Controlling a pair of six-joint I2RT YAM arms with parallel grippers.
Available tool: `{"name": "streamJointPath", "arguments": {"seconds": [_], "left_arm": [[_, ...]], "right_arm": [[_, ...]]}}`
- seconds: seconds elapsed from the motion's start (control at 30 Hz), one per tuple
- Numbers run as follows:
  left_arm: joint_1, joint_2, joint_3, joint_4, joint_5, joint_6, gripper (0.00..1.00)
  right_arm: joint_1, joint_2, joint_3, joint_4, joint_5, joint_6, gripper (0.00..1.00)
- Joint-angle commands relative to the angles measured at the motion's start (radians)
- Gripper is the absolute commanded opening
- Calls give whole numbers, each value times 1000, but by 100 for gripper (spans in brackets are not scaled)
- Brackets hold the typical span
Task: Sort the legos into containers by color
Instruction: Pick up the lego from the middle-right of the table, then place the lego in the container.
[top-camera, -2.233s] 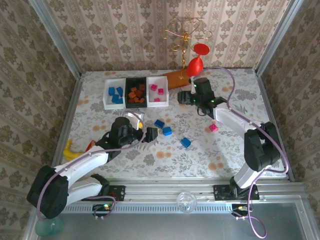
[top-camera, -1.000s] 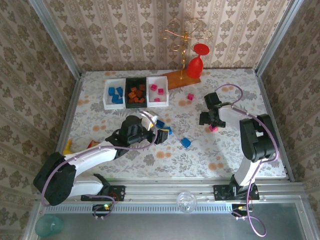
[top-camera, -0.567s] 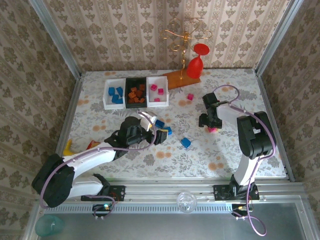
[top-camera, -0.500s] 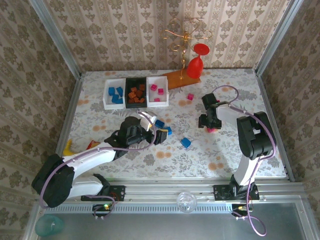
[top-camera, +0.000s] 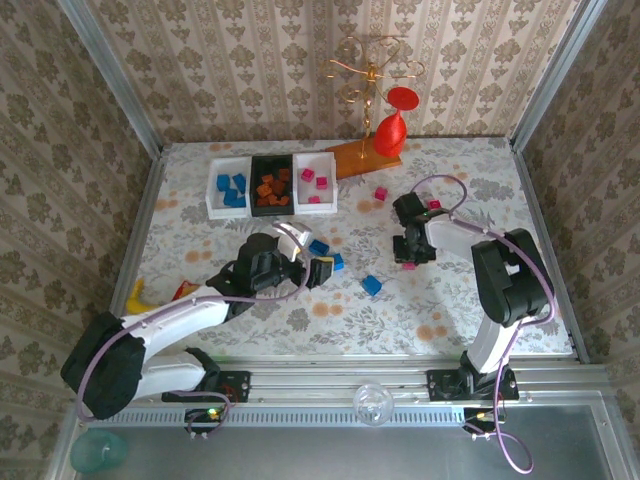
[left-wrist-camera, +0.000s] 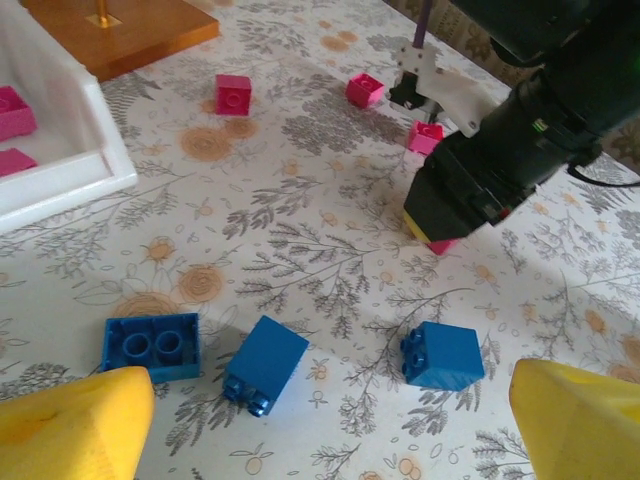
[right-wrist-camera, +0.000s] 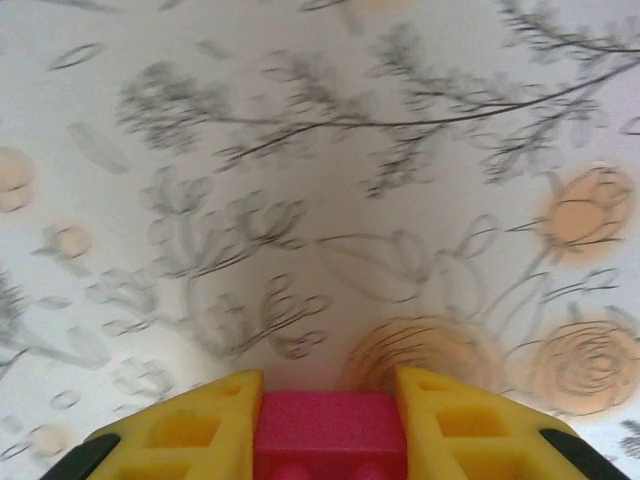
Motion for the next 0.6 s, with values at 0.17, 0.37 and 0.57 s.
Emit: {"name": "streamJointPath", "arguments": {"seconds": [0.17,0.37,0.57], "left_arm": [[120,-110,-83,-23,-101,-99,93],[202,-216,-117,-120,-88,-129,93],[215,-303,-131,-182,-93,-130,94]], "right_arm": [[149,-63,151,197,-173,71,29],[212,93,403,307,-166,84,28],[214,272,622,362,-173,125,27]]}}
